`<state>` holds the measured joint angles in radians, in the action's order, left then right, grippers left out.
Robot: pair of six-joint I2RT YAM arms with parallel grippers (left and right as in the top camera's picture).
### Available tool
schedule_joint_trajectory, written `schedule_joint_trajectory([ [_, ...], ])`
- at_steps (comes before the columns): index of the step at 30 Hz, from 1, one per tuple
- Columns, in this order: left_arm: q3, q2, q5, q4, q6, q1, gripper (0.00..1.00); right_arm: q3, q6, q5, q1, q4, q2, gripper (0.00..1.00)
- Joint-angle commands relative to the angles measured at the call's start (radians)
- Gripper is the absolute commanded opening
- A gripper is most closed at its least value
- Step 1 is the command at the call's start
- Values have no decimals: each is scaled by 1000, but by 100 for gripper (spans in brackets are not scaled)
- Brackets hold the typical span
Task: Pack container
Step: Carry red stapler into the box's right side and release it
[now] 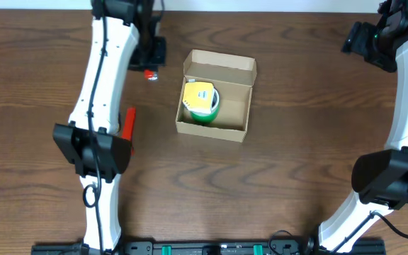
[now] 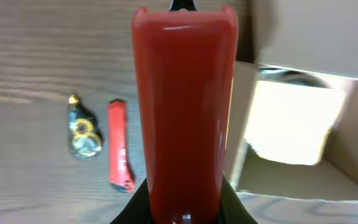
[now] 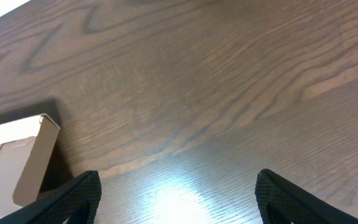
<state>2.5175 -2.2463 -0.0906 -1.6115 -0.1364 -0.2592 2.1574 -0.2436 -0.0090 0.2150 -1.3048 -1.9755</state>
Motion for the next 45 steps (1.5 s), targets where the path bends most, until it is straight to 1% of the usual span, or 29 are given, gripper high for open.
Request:
schedule_joint_trajectory([
  [1,19,40,-7,-78,-60,-73,6,-8,13,-7,-13,0,-7,81],
  [7,19,59,-38,-78,-143,-210,6,-8,13,-6,-13,0,-7,81],
  [11,19,59,-23,-78,-203,-312,6,-8,13,-7,-13,0,-7,81],
  [16,17,59,-13,-78,-305,-393,6,-8,13,-7,-13,-1,-7,81],
  [19,4,59,21,-78,-338,-422,6,-8,13,-7,-13,-1,-7,81],
  [22,-34,59,26,-74,-340,-434,5,-8,13,-7,-13,-1,-7,82],
  [26,-122,59,39,-32,-330,-436,6,-8,13,-7,-13,-1,-7,82],
  [31,-241,59,18,66,-282,-436,6,-8,13,-7,-13,-1,-7,81],
  [39,-352,59,8,173,-252,-446,6,-8,13,-7,-13,-1,-7,82],
  [45,-433,59,-29,257,-229,-451,5,-8,13,-8,-13,-1,-7,82],
])
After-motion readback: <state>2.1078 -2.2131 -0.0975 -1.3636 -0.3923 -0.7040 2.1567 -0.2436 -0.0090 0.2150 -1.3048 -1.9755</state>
